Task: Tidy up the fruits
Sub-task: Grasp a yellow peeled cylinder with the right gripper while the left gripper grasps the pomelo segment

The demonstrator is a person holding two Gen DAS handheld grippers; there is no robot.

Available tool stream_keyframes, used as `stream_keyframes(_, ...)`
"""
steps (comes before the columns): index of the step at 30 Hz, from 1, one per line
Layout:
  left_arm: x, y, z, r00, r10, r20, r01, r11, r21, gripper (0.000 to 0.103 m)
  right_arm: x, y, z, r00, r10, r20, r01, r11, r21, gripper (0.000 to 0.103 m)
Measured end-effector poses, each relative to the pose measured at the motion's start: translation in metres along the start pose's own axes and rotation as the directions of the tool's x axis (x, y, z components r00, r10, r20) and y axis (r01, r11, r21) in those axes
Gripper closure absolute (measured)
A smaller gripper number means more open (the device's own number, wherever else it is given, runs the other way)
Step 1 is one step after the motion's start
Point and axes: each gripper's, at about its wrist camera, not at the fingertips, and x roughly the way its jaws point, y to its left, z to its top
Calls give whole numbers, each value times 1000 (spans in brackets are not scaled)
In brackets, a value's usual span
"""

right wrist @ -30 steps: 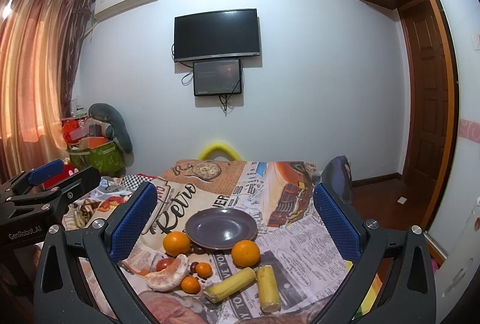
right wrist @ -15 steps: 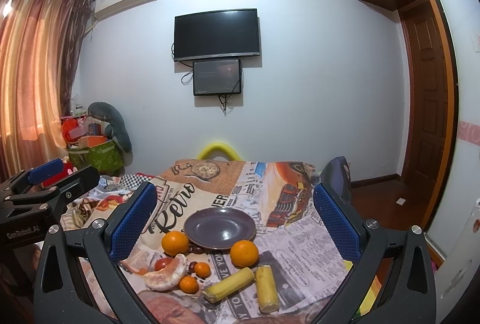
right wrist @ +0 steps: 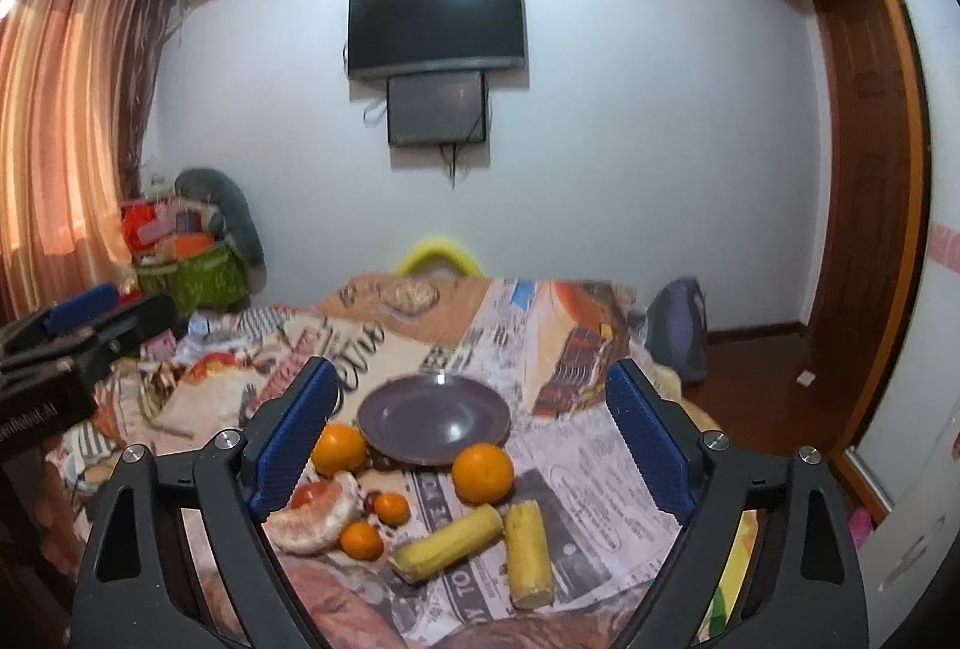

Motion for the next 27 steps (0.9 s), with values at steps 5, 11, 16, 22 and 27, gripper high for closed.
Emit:
stream_keyframes(5,29,11,-11,996,9,-84,-8,1000,6,24,35,-16,-16,993,3,-116,-2,1000,7,16)
stream_keyframes(11,65,23,-32,981,12,-192,-11,1000,7,24,75,-43,-45,960,-5,-281,23,998,59,35)
stream_keyframes(16,99,32,-56,949,-15,-315,12,1000,-11,25,95,-54,-64,923,-6,-385,32,998,62,41)
stream_keyframes(22,127,31,-88,895,-52,-444,44,999,-28,30,117,-61,-84,886,18,-464,19,997,75,46)
stream_keyframes(27,141,22,-114,848,-80,-525,82,996,-19,30,126,-62,-101,854,51,-518,0,995,99,50)
